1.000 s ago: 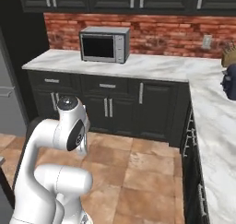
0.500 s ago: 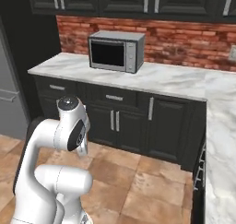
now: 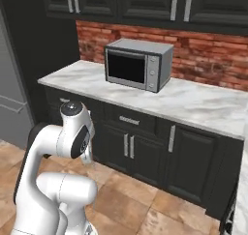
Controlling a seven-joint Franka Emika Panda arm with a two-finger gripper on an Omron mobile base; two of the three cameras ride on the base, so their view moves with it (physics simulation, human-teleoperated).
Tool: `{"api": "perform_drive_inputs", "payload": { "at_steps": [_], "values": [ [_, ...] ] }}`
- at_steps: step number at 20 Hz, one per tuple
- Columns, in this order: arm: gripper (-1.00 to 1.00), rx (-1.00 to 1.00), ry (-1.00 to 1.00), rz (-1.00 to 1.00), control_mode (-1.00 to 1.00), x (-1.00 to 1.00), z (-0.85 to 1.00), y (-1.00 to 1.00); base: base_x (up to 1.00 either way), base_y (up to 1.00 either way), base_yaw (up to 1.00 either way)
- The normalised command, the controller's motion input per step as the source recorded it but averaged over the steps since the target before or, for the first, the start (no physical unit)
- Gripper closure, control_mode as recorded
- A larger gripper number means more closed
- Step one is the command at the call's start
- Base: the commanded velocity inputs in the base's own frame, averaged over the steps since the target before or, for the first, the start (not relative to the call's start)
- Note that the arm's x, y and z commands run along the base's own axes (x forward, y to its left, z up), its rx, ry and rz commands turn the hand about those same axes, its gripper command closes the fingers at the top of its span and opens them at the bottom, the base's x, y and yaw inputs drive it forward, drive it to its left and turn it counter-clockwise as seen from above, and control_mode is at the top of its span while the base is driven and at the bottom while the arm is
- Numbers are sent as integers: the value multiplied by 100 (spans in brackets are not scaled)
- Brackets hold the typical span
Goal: Place one of the steaks on the plate and the other in the bowl. Then place the bowl in the fridge.
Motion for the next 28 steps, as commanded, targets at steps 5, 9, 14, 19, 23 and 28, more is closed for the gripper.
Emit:
{"api": "perform_drive_inputs", "payload": {
  "at_steps": [5,9,14,19,23,28],
  "values": [
    [-100,0,0,0,100,0,0,0,70,0,38],
    [-100,0,0,0,100,0,0,0,70,10,35],
    [-100,0,0,0,100,0,0,0,66,34,26],
    [-100,0,0,0,100,0,0,0,49,61,11],
    [-100,0,0,0,100,0,0,0,32,80,0],
    [-100,0,0,0,100,0,0,0,24,66,0]
  ]
}}
